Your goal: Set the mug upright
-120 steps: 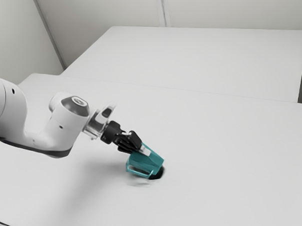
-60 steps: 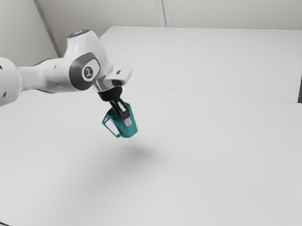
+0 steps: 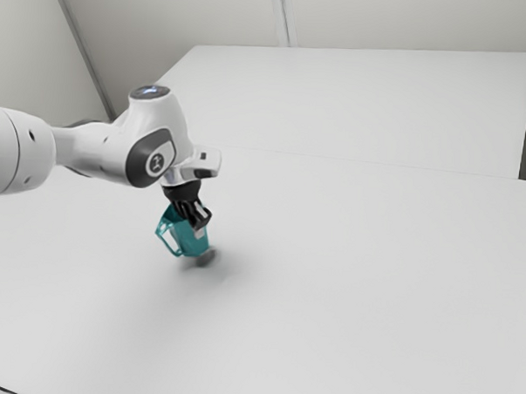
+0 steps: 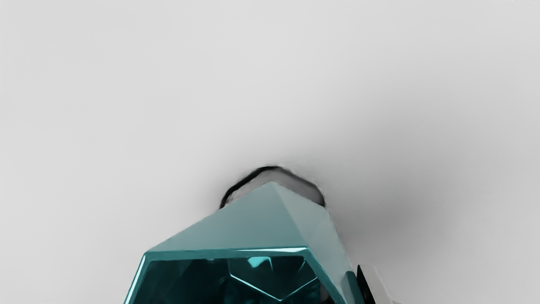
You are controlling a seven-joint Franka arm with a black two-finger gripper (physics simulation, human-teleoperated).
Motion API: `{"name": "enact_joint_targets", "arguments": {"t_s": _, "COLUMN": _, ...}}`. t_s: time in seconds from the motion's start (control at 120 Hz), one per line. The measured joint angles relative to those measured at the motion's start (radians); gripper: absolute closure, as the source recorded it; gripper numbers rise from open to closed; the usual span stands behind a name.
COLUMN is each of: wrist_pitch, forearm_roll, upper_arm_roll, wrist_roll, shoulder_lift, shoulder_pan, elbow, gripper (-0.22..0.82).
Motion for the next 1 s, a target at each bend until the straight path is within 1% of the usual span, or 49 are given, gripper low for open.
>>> {"name": "enact_joint_targets", "arguments": {"t_s": 0.3, "wrist_pitch": 0.082, "forearm_roll": -0.009, "upper_arm_roll": 0.004, "wrist_roll": -0.099, "shoulder_lift": 0.025, "shoulder_pan": -0.004, "elbow": -0.037, "gripper": 0.77}}
{"name": "enact_joint_targets", "arguments": {"t_s": 0.467, "wrist_pitch": 0.095, "forearm_roll": -0.018, "upper_arm_roll": 0.004, "wrist_roll": -0.131, "shoulder_lift": 0.027, "shoulder_pan": -0.006, "elbow": -0.039, "gripper": 0.4}}
{"name": "enact_joint_targets", "arguments": {"t_s": 0.533, "wrist_pitch": 0.095, "forearm_roll": -0.019, "upper_arm_roll": 0.005, "wrist_roll": -0.144, "shoulder_lift": 0.023, "shoulder_pan": -0.007, "elbow": -0.037, "gripper": 0.29}}
{"name": "enact_joint_targets", "arguments": {"t_s": 0.6, "wrist_pitch": 0.085, "forearm_roll": -0.015, "upper_arm_roll": 0.006, "wrist_roll": -0.154, "shoulder_lift": 0.002, "shoulder_pan": -0.009, "elbow": -0.021, "gripper": 0.21}}
{"name": "enact_joint_targets", "arguments": {"t_s": 0.7, "wrist_pitch": 0.008, "forearm_roll": 0.004, "upper_arm_roll": 0.006, "wrist_roll": -0.169, "shoulder_lift": -0.057, "shoulder_pan": -0.017, "elbow": 0.066, "gripper": 0.13}}
{"name": "enact_joint_targets", "arguments": {"t_s": 0.8, "wrist_pitch": -0.107, "forearm_roll": 0.03, "upper_arm_roll": -0.006, "wrist_roll": -0.188, "shoulder_lift": -0.093, "shoulder_pan": -0.017, "elbow": 0.179, "gripper": 0.08}}
{"name": "enact_joint_targets", "arguments": {"t_s": 0.908, "wrist_pitch": -0.252, "forearm_roll": 0.058, "upper_arm_roll": -0.056, "wrist_roll": -0.21, "shoulder_lift": -0.11, "shoulder_pan": 0.01, "elbow": 0.317, "gripper": 0.05}}
{"name": "enact_joint_targets", "arguments": {"t_s": 1.0, "wrist_pitch": -0.376, "forearm_roll": 0.066, "upper_arm_roll": -0.09, "wrist_roll": -0.226, "shoulder_lift": -0.126, "shoulder_pan": -0.004, "elbow": 0.412, "gripper": 0.03}}
